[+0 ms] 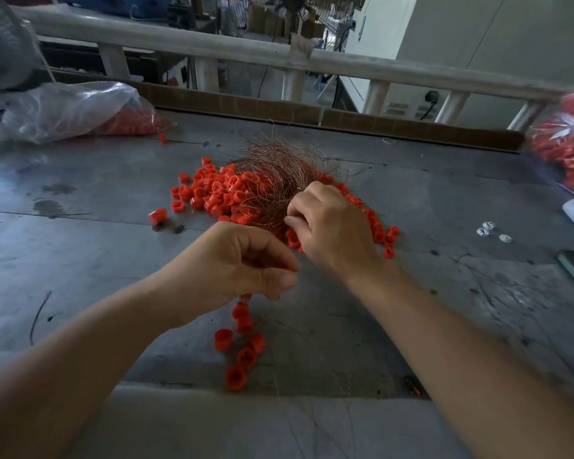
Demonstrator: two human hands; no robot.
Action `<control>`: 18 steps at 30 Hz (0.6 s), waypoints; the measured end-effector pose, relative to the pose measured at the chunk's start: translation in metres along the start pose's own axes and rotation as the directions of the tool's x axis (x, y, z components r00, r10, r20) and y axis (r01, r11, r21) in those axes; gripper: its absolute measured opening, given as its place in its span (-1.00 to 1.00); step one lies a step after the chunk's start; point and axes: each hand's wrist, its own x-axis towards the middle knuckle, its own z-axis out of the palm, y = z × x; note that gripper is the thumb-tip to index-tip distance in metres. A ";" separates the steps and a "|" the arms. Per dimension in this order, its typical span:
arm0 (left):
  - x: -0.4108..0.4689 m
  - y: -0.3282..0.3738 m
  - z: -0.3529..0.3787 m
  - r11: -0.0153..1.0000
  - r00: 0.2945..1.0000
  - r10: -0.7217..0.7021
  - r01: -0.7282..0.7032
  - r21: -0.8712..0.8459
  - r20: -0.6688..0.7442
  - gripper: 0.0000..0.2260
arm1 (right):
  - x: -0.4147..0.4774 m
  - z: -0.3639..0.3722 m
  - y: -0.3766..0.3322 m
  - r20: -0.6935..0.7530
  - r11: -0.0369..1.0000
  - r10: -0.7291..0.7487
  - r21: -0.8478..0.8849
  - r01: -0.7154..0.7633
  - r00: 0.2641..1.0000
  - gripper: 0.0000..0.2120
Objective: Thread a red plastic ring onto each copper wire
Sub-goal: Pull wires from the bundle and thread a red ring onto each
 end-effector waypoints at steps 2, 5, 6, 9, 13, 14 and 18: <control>0.000 0.000 0.000 1.000 1.000 0.002 -0.002 0.006 -0.002 -0.82 | -0.001 0.001 0.002 -0.032 0.999 -0.032 0.011 0.033 0.999 -0.87; 0.000 -0.001 -0.001 1.000 1.000 0.003 -0.003 0.022 -0.002 -0.82 | -0.001 0.003 0.004 -0.034 0.998 -0.059 0.001 0.059 0.998 -0.75; 0.000 -0.001 -0.001 1.000 1.000 0.001 -0.001 0.024 -0.002 -0.81 | 0.000 0.003 0.003 -0.041 0.998 -0.070 0.007 0.070 0.997 -0.80; 0.000 -0.001 -0.001 1.000 1.000 -0.003 0.003 0.025 -0.006 -0.80 | 0.000 0.001 0.004 -0.093 0.994 -0.106 0.026 0.109 0.990 -0.94; 0.000 -0.001 -0.001 0.999 1.000 0.009 -0.008 0.034 -0.022 -0.82 | -0.001 -0.005 0.006 -0.152 0.989 -0.099 0.091 0.114 0.983 -0.91; 0.001 -0.001 -0.001 0.999 1.000 0.016 -0.015 0.035 -0.027 -0.81 | -0.002 -0.007 0.006 -0.154 0.985 -0.061 0.149 0.084 0.986 -0.90; 0.002 -0.003 -0.002 0.999 0.998 0.032 -0.030 0.025 -0.047 -0.80 | -0.002 -0.014 0.007 -0.116 0.893 0.173 0.437 -0.106 0.978 -0.86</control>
